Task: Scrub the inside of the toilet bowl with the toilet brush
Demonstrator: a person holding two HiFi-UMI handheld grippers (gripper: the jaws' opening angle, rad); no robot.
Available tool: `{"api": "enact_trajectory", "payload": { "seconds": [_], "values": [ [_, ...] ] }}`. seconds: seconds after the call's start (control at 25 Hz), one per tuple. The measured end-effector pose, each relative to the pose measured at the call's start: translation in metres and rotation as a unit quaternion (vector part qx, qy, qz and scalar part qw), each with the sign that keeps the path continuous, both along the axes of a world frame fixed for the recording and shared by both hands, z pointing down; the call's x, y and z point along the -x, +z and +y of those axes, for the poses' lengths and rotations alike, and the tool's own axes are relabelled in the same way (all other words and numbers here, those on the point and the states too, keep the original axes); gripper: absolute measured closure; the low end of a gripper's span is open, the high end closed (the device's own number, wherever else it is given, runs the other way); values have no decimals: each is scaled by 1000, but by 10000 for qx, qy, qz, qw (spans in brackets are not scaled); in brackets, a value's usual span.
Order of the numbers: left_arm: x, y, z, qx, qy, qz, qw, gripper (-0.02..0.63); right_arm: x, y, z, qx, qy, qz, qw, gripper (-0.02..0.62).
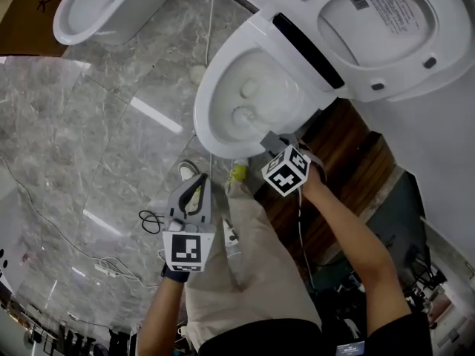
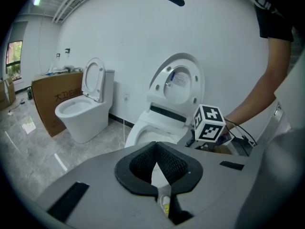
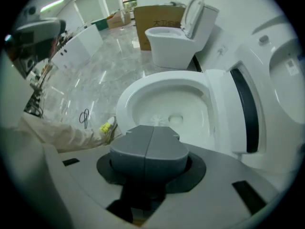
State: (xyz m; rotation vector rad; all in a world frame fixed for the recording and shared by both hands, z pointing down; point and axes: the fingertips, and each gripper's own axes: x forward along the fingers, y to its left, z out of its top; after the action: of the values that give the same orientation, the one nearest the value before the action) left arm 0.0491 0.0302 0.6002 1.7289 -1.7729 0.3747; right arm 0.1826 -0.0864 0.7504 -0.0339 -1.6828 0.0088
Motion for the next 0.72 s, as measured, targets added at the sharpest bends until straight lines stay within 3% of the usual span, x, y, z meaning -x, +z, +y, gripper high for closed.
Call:
{"api": "enact_trajectory", "payload": {
  "seconds": [0.2, 0.4, 0.72],
  "values": [
    [4, 1, 4, 11, 0, 5, 10000, 588, 10, -2, 11, 207, 1037, -129, 9943, 436],
    [6, 2, 5, 9, 31, -12, 10000, 588, 27, -4, 25, 557, 2179, -381, 9736, 436],
    [-1, 7, 2, 59, 238, -25, 9997, 588, 62, -7, 16, 359, 2508, -774, 9643, 437]
  ]
}}
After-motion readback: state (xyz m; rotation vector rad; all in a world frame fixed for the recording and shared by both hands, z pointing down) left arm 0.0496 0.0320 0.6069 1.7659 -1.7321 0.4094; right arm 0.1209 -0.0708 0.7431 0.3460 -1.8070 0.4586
